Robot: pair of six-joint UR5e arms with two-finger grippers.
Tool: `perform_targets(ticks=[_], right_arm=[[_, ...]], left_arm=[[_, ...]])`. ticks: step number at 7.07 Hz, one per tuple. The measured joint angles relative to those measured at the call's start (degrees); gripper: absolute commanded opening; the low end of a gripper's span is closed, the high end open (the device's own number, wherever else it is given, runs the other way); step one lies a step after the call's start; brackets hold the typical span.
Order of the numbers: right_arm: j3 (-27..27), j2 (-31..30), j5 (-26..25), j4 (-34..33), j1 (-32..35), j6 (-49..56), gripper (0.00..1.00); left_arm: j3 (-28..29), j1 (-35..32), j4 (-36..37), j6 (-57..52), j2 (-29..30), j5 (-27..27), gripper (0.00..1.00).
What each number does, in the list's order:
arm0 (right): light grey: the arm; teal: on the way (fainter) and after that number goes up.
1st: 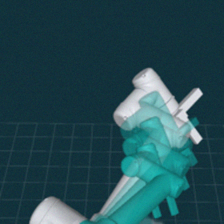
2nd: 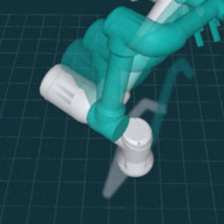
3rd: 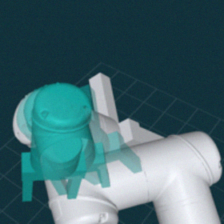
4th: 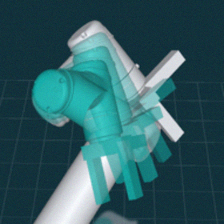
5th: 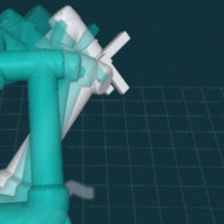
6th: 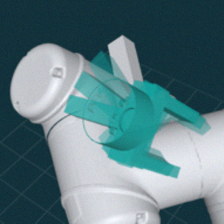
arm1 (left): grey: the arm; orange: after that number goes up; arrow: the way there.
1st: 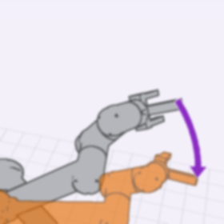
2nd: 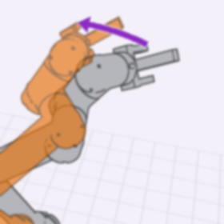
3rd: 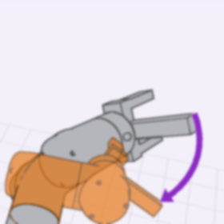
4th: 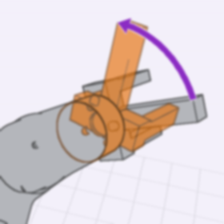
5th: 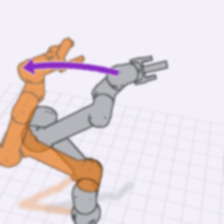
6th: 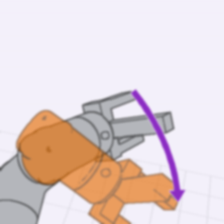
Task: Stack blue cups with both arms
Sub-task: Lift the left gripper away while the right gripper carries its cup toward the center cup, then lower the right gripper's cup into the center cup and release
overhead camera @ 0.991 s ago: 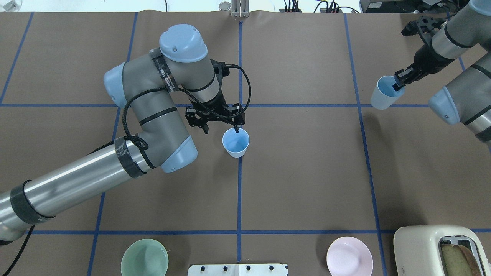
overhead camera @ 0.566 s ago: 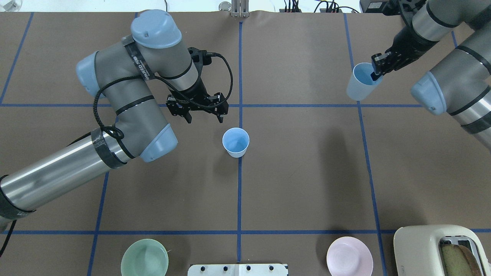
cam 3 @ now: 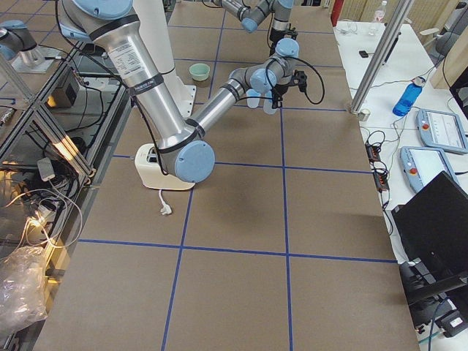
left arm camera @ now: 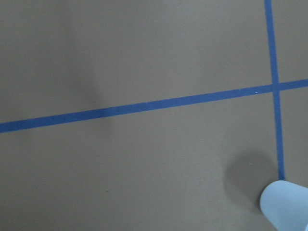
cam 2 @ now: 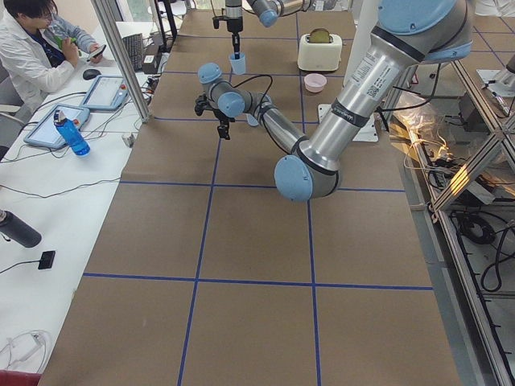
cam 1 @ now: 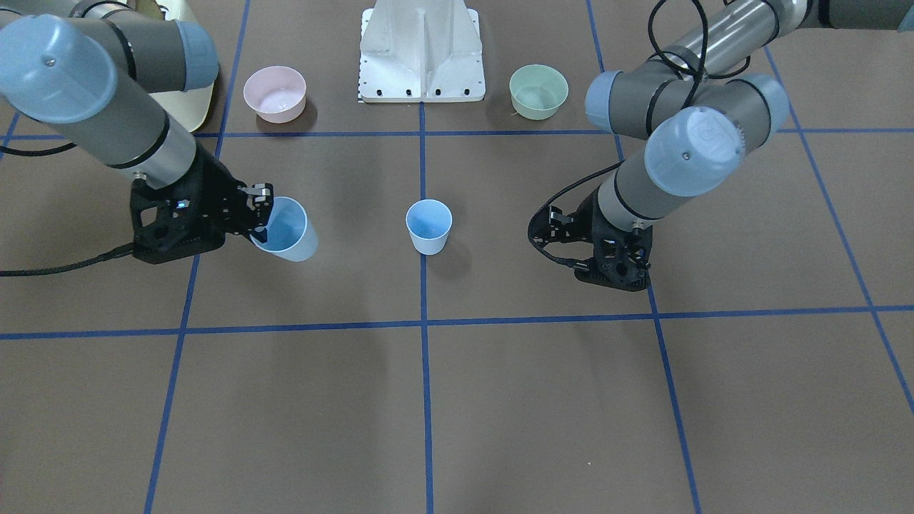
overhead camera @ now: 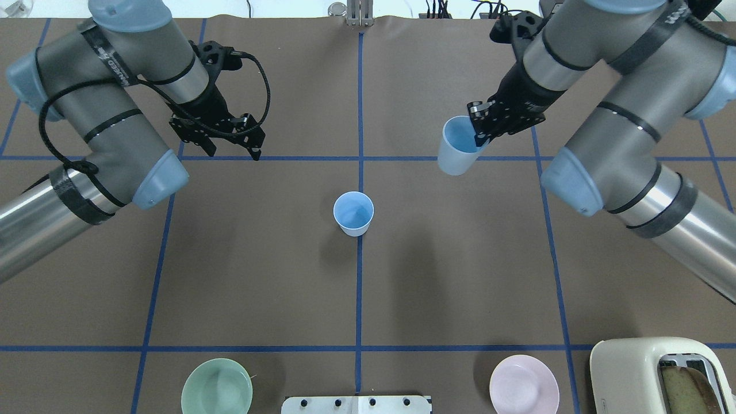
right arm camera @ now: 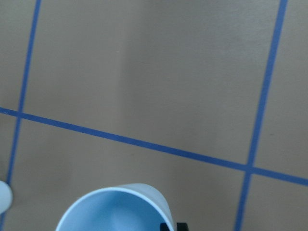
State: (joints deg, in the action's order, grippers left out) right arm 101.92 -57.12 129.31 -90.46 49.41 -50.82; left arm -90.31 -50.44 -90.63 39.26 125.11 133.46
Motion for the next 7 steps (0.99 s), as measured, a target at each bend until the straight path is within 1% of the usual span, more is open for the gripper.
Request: perform_targets(ticks=[1,3,5,7], right_arm=[[-0.02,2.66,-3.46,-0.06,-3.86,-5.02,0.16],[-0.21,6.42,-9.83,-0.14,-9.9,-12.51,0.16],[-1.15,8.77,-15.34,-0.19,-14.27,-16.17,0.16],[-2.65,10.5,-17.8,-0.2,-16.71,-17.81,0.16]], left_arm=[[-1.47,-1.93,2.38,-6.16,-2.08,0.05,0.97],[-2.35,-5.0,3.62,-15.66,-6.23,0.12,0.98],[-2.14,-5.72,3.39,-19.11,-8.58,-0.04,0.97],[-2.07,-5.79,3.28,-20.06,-9.35,-0.14,0.97]])
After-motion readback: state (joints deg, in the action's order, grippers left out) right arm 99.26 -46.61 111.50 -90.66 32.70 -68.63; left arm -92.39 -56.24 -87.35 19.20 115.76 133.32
